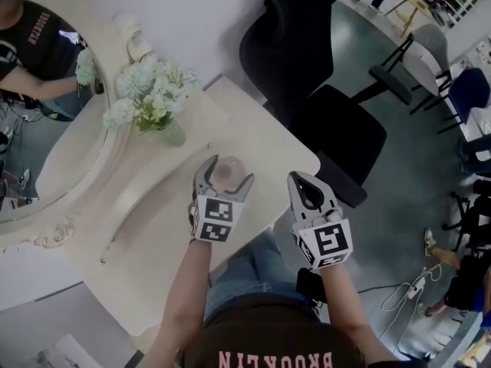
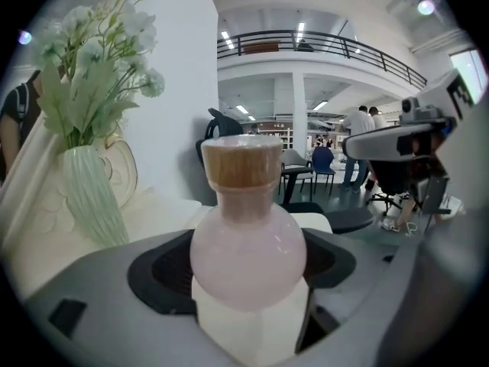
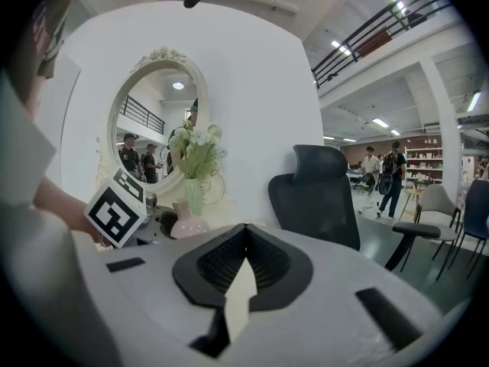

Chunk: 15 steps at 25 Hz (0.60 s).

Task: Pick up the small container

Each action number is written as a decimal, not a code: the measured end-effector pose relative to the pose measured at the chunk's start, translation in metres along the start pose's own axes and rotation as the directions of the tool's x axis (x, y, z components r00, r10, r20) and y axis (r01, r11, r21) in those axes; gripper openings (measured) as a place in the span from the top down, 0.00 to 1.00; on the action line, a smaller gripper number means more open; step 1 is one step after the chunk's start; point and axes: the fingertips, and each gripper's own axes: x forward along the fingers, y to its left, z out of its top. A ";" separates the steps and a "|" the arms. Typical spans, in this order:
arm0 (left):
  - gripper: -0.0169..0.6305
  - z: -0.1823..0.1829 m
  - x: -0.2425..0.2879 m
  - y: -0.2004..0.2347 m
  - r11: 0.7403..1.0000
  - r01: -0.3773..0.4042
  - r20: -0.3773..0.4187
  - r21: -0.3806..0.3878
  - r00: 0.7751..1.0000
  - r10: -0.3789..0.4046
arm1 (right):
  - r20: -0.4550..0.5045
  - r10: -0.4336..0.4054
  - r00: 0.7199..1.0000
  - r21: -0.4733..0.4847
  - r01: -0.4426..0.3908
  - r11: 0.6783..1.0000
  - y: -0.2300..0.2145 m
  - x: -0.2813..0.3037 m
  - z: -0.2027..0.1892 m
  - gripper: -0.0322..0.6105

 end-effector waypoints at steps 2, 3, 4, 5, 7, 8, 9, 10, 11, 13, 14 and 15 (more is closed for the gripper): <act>0.40 0.006 -0.006 0.002 1.000 -0.002 0.024 -0.016 1.000 0.002 | 0.014 0.000 1.000 -0.012 0.000 1.000 0.002 0.000 0.009 0.95; 0.40 0.009 -0.010 0.003 1.000 -0.004 0.037 -0.029 0.999 0.005 | 0.021 0.000 1.000 -0.017 0.001 1.000 0.004 0.000 0.013 0.95; 0.40 0.012 -0.015 0.004 0.999 -0.008 0.049 -0.039 0.999 0.010 | 0.028 -0.003 1.000 -0.019 0.003 1.000 0.006 -0.001 0.016 0.95; 0.40 0.014 -0.021 0.005 0.999 -0.012 0.061 -0.045 0.998 0.015 | 0.035 -0.005 0.999 -0.020 0.006 1.000 0.009 -0.002 0.018 0.95; 0.40 0.020 -0.036 0.009 0.999 -0.023 0.087 -0.046 0.996 0.027 | 0.048 -0.006 0.999 -0.025 0.008 1.000 0.019 -0.004 0.024 0.95; 0.40 0.024 -0.045 0.012 0.999 -0.028 0.103 -0.047 0.994 0.033 | 0.054 -0.005 0.999 -0.030 0.007 1.000 0.025 -0.005 0.028 0.95; 0.40 0.028 -0.055 0.015 0.998 -0.031 0.119 -0.048 0.992 0.037 | 0.060 -0.004 0.998 -0.034 0.006 0.999 0.031 -0.007 0.032 0.95; 0.40 0.032 -0.065 0.017 0.998 -0.034 0.136 -0.048 0.990 0.040 | 0.068 -0.004 0.998 -0.037 0.006 0.999 0.037 -0.009 0.036 0.95; 0.40 0.036 -0.074 0.020 0.998 -0.037 0.153 -0.047 0.987 0.043 | 0.077 -0.002 0.997 -0.039 0.005 0.999 0.043 -0.011 0.040 0.95; 0.40 0.046 -0.093 0.026 0.998 -0.052 0.192 -0.039 0.980 0.058 | 0.100 0.005 0.995 -0.048 0.000 0.999 0.054 -0.014 0.049 0.95; 0.40 0.051 -0.102 0.029 0.997 -0.062 0.212 -0.036 0.975 0.068 | 0.111 0.009 0.994 -0.054 -0.003 0.999 0.060 -0.014 0.053 0.95; 0.40 0.055 -0.112 0.033 0.997 -0.071 0.231 -0.037 0.970 0.078 | 0.120 0.014 0.993 -0.060 -0.007 0.998 0.066 -0.015 0.056 0.95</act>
